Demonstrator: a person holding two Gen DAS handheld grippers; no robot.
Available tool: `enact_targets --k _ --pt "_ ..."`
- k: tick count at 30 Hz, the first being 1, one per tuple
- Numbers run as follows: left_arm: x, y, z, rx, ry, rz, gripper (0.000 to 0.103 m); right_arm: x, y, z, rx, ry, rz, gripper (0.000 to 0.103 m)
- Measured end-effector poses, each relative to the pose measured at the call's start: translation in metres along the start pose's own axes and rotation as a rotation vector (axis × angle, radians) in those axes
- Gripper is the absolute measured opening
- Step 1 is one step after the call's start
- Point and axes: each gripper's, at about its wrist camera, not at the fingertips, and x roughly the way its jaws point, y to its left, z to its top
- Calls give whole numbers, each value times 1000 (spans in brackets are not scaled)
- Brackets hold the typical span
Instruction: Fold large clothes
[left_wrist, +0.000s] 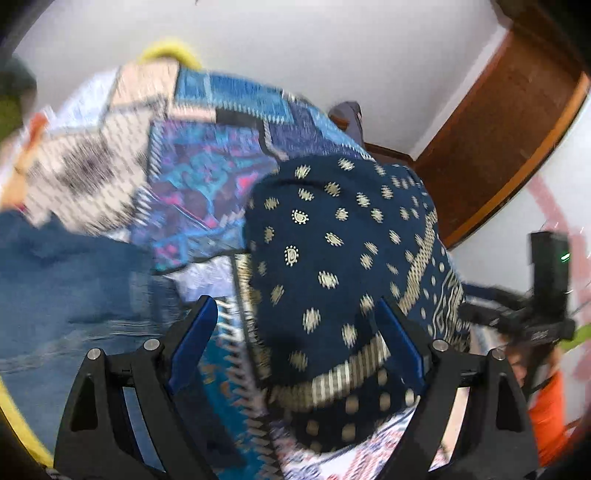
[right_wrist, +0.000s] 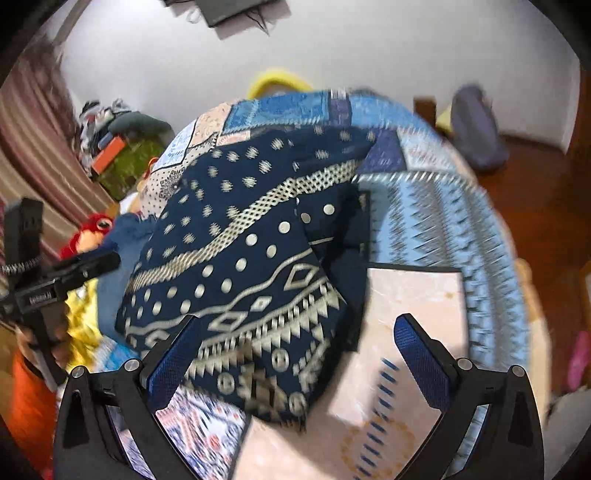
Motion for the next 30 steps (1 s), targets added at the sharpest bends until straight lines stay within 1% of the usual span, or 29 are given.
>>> enact_targets --k 1,2,5,7,8,11,13,14,15,16,17,18,19,20,21,22,24,27,30 --pt "10 4 3 -15 21 -11 87 13 -5 5 24 33 23 103" --pt "21 10 6 -49 45 -28 87 23 -9 8 42 47 38 103" --pt "45 29 12 -175 67 -146 92 50 -21 18 101 77 90 103" --pt "57 34 14 -201 77 -174 96 67 -28 24 139 88 151 103" --pt "64 36 15 -213 81 -191 98 71 -30 27 147 85 165 103" --pt "78 43 16 -256 97 -259 100 82 -31 39 154 81 195 103" --pt "81 43 17 -255 93 -276 100 89 -28 45 159 83 223 102" --pt "81 40 18 -236 86 -277 95 92 -25 47 159 84 236 100" --pt "80 38 19 -226 84 -293 79 96 -20 50 156 91 258 91" --pt "79 36 19 -231 91 -315 76 98 -16 52 159 96 273 82" --pt "79 37 22 -236 89 -311 70 100 -11 52 163 100 272 80" --pt "75 36 22 -232 83 -311 64 100 -5 52 158 94 254 75" --pt "71 35 21 -227 76 -313 61 97 -1 52 150 83 251 63" --pt "65 33 20 -225 67 -317 58 92 3 52 148 72 254 56" --pt "56 30 20 -215 51 -324 54 86 9 50 150 66 264 41" --pt "49 28 19 -207 39 -333 52 81 13 51 148 62 275 35" --pt "27 22 20 -183 7 -344 47 67 28 51 117 57 266 31" --pt "-14 15 23 -127 -50 -316 47 48 55 54 68 47 241 28" --pt "-62 16 28 -92 -115 -309 47 25 84 60 47 11 266 28"
